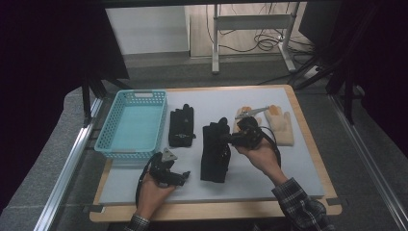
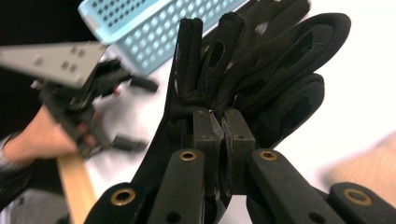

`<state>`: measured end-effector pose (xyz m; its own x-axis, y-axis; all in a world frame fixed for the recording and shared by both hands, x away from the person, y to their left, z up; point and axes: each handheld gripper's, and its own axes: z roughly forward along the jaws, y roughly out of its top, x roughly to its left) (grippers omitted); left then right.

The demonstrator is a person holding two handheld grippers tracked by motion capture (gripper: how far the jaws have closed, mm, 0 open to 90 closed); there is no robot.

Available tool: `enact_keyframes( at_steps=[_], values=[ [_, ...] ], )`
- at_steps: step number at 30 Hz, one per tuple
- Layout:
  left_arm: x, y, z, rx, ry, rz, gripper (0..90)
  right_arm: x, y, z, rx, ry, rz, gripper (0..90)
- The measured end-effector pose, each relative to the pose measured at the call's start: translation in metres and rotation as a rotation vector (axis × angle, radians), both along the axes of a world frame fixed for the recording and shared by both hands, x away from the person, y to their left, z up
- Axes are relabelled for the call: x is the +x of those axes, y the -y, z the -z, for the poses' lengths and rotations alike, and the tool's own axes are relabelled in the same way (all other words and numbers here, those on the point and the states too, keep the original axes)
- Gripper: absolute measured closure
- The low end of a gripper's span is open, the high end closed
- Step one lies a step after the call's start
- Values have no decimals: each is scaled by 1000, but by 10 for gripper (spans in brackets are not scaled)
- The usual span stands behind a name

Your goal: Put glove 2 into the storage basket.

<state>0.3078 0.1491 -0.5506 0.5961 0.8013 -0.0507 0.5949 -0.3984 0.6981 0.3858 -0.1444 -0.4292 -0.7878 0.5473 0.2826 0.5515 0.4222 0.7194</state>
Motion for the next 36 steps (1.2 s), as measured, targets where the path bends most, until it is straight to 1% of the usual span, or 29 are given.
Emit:
enact_keyframes(
  at_steps=[2, 4, 7, 9, 10, 12, 14, 15, 16, 18, 19, 20, 21, 25, 30, 32, 33, 34, 35, 36],
  values=[
    [0, 0, 0, -2, 1, 1, 28, -8, 2, 6, -12, -12, -15, 853],
    [0, 0, 0, 1, 0, 1, 28, -13, 2, 16, -31, -29, -26, 852],
    [0, 0, 0, -1, -1, -1, 28, -14, -1, 37, -86, -24, -13, 850],
    [0, 0, 0, 3, -1, 3, 28, -13, -3, 52, -119, -10, -7, 838],
    [0, 0, 0, 2, -2, 2, 28, -12, -4, 58, -134, 3, -8, 809],
    [0, 0, 0, 0, -1, 0, 28, -11, -6, 66, -161, 48, -11, 713],
    [0, 0, 0, 3, -2, 2, 28, -9, -5, 67, -160, 84, 10, 661],
    [0, 0, 0, 3, -2, 2, 28, -9, -5, 67, -160, 84, 10, 661],
    [0, 0, 0, 3, -2, 2, 28, -5, -2, 64, -144, 94, 22, 637],
    [0, 0, 0, 3, -2, 2, 28, -3, 0, 62, -147, 108, 34, 609],
    [0, 0, 0, 3, -2, 2, 28, -3, 0, 62, -147, 108, 34, 609],
    [0, 0, 0, 4, -2, 3, 28, -1, -1, 61, -148, 114, 35, 580],
    [0, 0, 0, 4, -2, 3, 28, -1, -1, 61, -148, 114, 35, 580],
    [0, 0, 0, 2, -2, 2, 28, 10, -10, 61, -144, 126, 37, 527],
    [0, -1, 0, 8, -3, 5, 28, 28, -29, 60, -121, 134, 46, 447],
    [0, -1, 0, 11, -4, 7, 28, 35, -38, 60, -116, 142, 40, 445],
    [0, -1, 0, 8, -3, 5, 28, 39, -44, 60, -115, 141, 37, 468],
    [0, -1, 0, 8, -3, 5, 28, 42, -49, 60, -118, 147, 32, 539],
    [0, -1, 0, 8, -3, 5, 28, 45, -54, 61, -125, 154, 21, 591],
    [0, -1, 0, 8, -3, 5, 28, 49, -60, 62, -134, 152, 6, 624]
  ],
)
